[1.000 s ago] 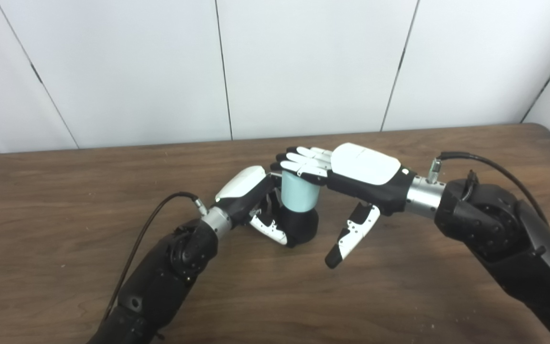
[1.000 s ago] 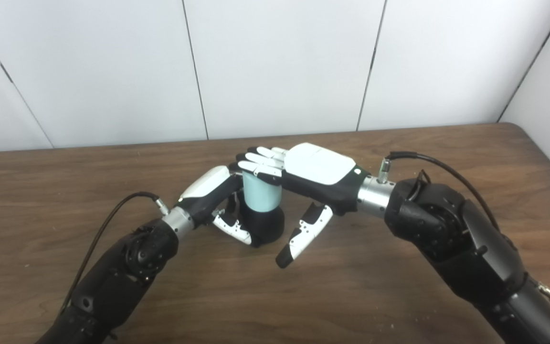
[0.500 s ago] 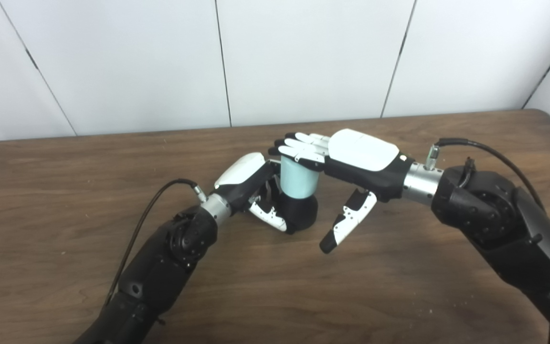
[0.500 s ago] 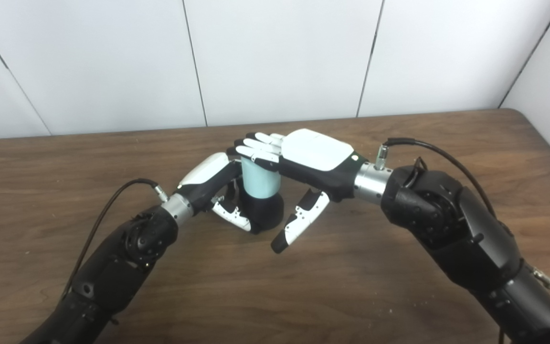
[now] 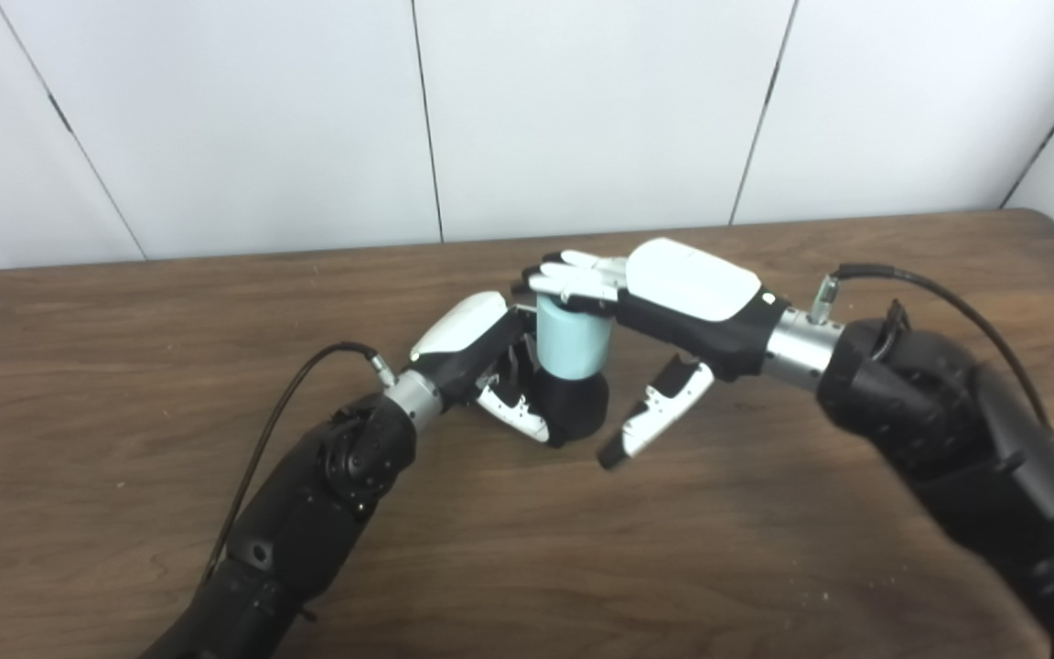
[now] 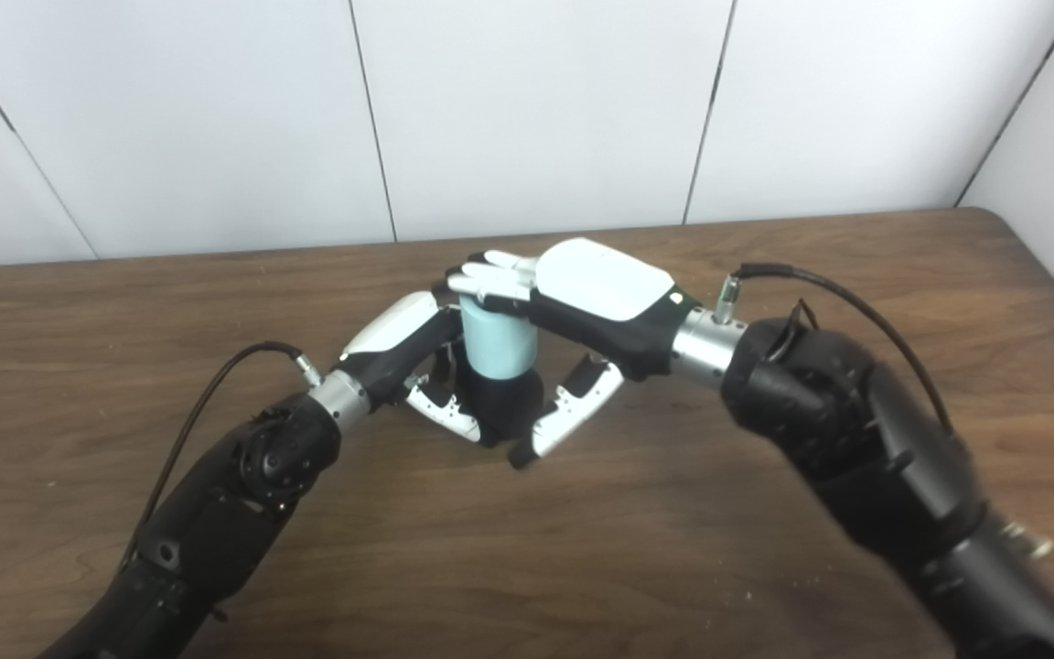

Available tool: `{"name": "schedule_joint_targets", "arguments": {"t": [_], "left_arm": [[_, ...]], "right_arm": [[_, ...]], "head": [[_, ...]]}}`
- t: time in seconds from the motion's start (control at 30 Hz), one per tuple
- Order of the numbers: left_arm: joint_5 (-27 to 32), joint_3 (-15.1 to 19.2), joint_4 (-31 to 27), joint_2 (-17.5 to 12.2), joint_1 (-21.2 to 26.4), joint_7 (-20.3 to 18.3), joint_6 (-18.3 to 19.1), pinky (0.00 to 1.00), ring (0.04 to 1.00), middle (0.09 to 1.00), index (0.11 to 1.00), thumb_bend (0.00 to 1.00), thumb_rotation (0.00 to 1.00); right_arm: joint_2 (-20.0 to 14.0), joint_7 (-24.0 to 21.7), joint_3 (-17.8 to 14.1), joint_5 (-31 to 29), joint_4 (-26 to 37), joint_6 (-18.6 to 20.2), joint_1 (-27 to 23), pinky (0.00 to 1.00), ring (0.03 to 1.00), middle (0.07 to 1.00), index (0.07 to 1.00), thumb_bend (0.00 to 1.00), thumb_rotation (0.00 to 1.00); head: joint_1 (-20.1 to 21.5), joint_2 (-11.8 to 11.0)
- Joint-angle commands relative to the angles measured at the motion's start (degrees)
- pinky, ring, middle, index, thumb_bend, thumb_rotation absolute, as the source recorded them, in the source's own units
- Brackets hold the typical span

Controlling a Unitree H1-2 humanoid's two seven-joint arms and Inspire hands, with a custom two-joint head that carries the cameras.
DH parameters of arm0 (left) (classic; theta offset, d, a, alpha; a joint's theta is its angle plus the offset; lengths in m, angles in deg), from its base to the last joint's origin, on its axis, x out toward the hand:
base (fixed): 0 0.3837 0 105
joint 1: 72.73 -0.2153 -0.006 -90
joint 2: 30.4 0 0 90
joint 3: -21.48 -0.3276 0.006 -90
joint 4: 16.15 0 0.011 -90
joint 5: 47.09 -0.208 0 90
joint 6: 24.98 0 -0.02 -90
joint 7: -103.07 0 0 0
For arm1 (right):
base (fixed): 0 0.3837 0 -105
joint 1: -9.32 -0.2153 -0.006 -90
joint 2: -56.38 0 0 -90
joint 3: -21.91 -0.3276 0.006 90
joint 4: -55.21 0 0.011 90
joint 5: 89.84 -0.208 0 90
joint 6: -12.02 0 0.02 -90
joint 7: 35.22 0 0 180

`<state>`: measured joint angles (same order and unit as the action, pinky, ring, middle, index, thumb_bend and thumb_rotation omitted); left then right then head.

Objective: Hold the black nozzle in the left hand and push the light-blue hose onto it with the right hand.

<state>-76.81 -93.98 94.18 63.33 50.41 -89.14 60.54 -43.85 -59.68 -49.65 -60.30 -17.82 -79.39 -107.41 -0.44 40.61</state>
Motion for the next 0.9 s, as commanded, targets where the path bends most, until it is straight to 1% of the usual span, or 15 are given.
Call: {"name": "schedule_joint_targets", "arguments": {"t": [0.0,0.13,0.27,0.3,0.37,0.4,0.47,0.53,0.63,0.7,0.8,0.87], "left_arm": [[-1.9,-0.5,2.0,-0.6,0.2,-0.7,1.7,0.34,0.370,0.409,0.497,0.52,0.00],[-2.1,-0.6,1.6,-0.5,0.1,-0.6,1.7,0.35,0.392,0.430,0.497,0.53,0.00],[-2.1,-0.8,1.6,-0.4,-0.2,-0.5,1.6,0.32,0.375,0.417,0.497,0.52,0.00],[-2.1,-0.8,1.6,-0.4,-0.2,-0.4,1.6,0.32,0.379,0.431,0.497,0.53,0.00],[-2.0,-0.9,1.6,-0.2,-0.2,-0.4,1.6,0.31,0.381,0.445,0.495,0.53,0.00],[-2.0,-0.9,1.7,-0.2,-0.2,-0.4,1.6,0.31,0.386,0.449,0.494,0.53,0.00],[-2.0,-1.1,1.9,0.1,-0.1,-0.2,1.7,0.32,0.391,0.450,0.494,0.53,0.00],[-2.0,-1.2,2.4,0.4,-0.1,-0.1,1.6,0.36,0.411,0.448,0.495,0.53,0.00],[-1.7,-1.2,3.1,0.7,0.0,-0.2,1.5,0.54,0.500,0.476,0.486,0.53,0.00],[-1.6,-1.2,3.2,0.7,0.1,-0.3,1.6,0.62,0.536,0.482,0.484,0.53,0.00],[-1.5,-1.1,3.1,0.6,0.1,-0.6,1.8,0.65,0.548,0.484,0.483,0.53,0.00],[-1.5,-1.0,2.9,0.5,0.0,-0.7,1.9,0.60,0.537,0.485,0.482,0.53,0.00]], "right_arm": [[2.6,2.5,-0.8,1.7,1.1,0.8,-1.0,0.74,0.895,0.960,0.996,0.74,0.18],[5.0,2.0,-2.0,3.7,1.2,3.9,-1.5,0.73,0.906,0.977,1.000,0.76,0.19],[6.4,1.7,-2.7,3.6,1.2,6.7,-2.0,0.75,0.913,0.982,1.000,0.79,0.19],[6.8,1.8,-3.0,3.5,1.2,7.4,-2.1,0.75,0.914,0.983,1.000,0.80,0.19],[7.2,2.0,-3.5,3.4,1.3,8.1,-2.0,0.76,0.915,0.987,1.000,0.81,0.18],[7.3,2.1,-3.7,3.4,1.4,8.3,-2.0,0.77,0.915,0.988,1.000,0.82,0.17],[7.3,2.5,-4.3,3.0,1.5,7.8,-1.7,0.78,0.914,0.988,1.000,0.83,0.16],[7.2,2.8,-4.8,2.5,1.4,7.1,-1.3,0.80,0.910,0.988,1.000,0.83,0.16],[7.0,2.9,-5.6,1.8,1.7,6.6,-0.8,0.80,0.909,0.987,1.000,0.83,0.15],[6.6,2.9,-6.0,1.6,1.8,6.3,-0.6,0.79,0.906,0.988,1.000,0.83,0.15],[5.9,3.0,-6.4,1.4,1.9,5.7,-0.3,0.77,0.899,0.989,1.000,0.83,0.15],[5.5,3.0,-6.6,1.1,2.0,5.4,-0.1,0.76,0.898,0.989,1.000,0.83,0.14]], "head": [[-0.1,0.0],[-0.4,-0.2],[-1.5,-0.7],[-1.8,-0.8],[-3.0,-1.4],[-3.0,-1.4],[-4.1,-2.1],[-4.7,-2.3],[-4.8,-2.4],[-4.6,-2.4],[-4.6,-2.4],[-4.6,-2.5]]}}
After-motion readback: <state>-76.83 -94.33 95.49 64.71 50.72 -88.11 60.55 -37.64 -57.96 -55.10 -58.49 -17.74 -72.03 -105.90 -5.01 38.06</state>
